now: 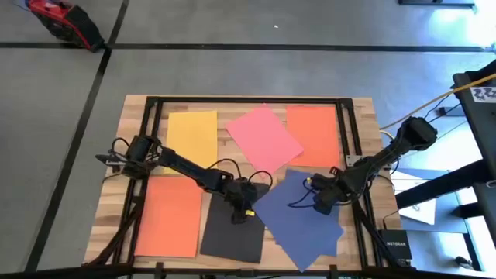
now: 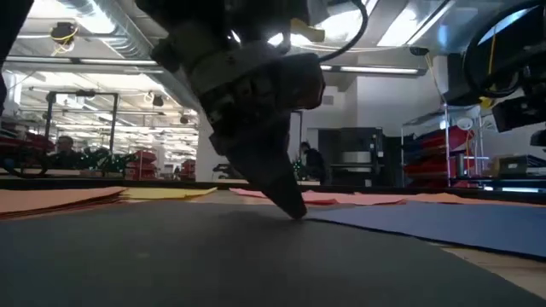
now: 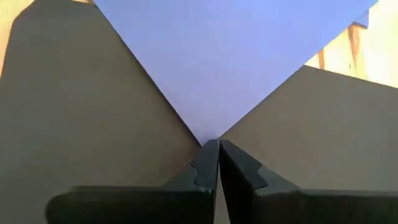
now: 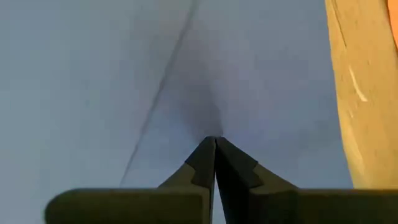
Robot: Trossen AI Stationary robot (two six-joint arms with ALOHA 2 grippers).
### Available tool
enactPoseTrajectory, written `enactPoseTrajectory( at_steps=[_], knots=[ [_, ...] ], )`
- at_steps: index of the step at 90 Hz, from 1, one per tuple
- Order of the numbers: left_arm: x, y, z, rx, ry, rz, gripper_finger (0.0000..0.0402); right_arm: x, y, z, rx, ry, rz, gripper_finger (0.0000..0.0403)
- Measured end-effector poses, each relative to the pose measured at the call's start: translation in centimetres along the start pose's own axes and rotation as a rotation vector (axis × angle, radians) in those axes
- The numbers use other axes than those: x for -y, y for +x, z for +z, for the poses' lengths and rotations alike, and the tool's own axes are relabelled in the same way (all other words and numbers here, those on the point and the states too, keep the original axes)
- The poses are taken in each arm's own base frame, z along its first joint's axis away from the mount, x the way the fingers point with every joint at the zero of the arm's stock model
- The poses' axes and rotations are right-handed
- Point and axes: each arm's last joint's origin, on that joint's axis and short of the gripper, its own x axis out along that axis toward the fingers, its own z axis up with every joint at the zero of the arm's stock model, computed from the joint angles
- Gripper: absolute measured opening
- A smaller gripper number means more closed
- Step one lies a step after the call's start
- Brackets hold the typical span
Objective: Organize paper
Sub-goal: Stack the blue paper on top of the blue paper on the table
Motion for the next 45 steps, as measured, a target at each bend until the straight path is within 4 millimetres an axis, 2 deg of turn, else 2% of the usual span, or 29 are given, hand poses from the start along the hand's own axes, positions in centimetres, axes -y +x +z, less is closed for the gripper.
enactPoseTrajectory(
  at_steps=[45],
  knots=[
    [-2.7,-0.2,1.7,0.061,-0.026,0.047,0.0000,-0.1,0.0,0.1,0.008,0.001,0.014,0.0000]
  ],
)
